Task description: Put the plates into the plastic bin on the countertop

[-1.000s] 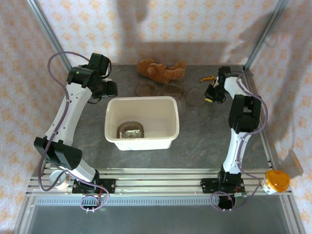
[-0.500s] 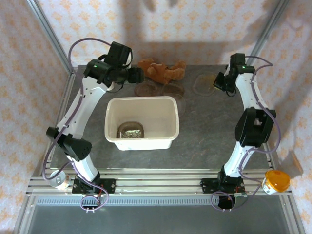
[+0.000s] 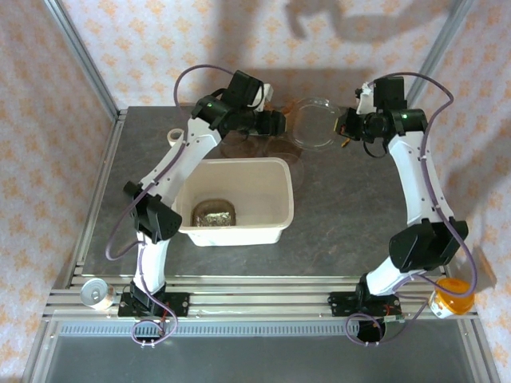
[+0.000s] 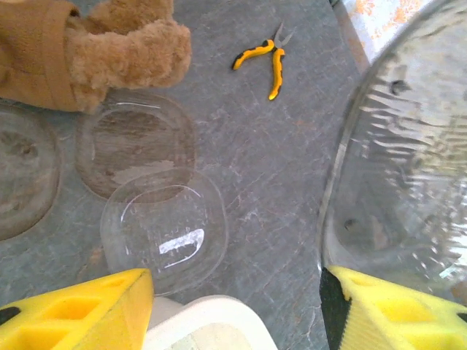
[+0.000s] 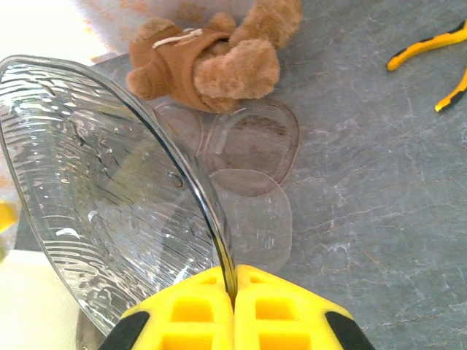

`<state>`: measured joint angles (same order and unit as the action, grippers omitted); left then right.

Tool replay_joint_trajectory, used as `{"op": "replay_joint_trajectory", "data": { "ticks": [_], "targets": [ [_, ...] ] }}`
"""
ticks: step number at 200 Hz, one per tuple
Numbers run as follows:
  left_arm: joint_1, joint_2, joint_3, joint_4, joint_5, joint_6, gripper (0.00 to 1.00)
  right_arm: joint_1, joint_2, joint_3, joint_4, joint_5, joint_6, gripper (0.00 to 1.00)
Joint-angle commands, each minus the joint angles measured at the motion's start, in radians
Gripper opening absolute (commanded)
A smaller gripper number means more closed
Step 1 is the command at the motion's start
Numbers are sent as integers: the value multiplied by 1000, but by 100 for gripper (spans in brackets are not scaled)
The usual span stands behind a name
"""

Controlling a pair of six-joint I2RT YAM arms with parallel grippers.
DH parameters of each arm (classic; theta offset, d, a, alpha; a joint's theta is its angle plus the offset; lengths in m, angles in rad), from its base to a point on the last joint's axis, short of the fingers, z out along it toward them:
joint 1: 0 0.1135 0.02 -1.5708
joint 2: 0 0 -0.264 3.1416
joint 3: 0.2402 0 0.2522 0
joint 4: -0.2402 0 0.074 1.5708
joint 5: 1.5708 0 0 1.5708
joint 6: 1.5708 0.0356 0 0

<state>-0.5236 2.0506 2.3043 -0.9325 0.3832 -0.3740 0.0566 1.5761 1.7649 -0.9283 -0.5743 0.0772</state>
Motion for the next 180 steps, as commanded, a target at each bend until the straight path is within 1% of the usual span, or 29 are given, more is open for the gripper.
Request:
{"op": "replay_joint_trajectory", "data": {
  "ticks": [1,32,51,72,107,120,144,162,180],
  "targets": [
    [1,-12,34,62,65,9,64,6,-40,17,-26,-27,-9,0],
    [-2,-42,-14,115,104,22,65,12,-55,11,-46,-29,-14,0],
    [-5,-60,-41,164,149,18,65,18,-54,10,-52,-25,-16,0],
    [-9,-50,-36,155,109,17,65,23,-58,7,-47,-40,-13,0],
    [-11,-12,7,95,86,15,64,28,-70,-3,-32,-50,-12,0],
    [-12,-10,7,102,87,10,60,32,-64,-1,-39,-52,-13,0],
    [-20,-12,9,105,72,7,51,44,-58,-3,-41,-41,-16,0],
    [-30,-9,12,92,42,15,46,51,-50,1,-40,-39,-16,0],
    [-33,-3,15,80,35,14,41,57,-44,10,-35,-42,-13,0]
  ]
}}
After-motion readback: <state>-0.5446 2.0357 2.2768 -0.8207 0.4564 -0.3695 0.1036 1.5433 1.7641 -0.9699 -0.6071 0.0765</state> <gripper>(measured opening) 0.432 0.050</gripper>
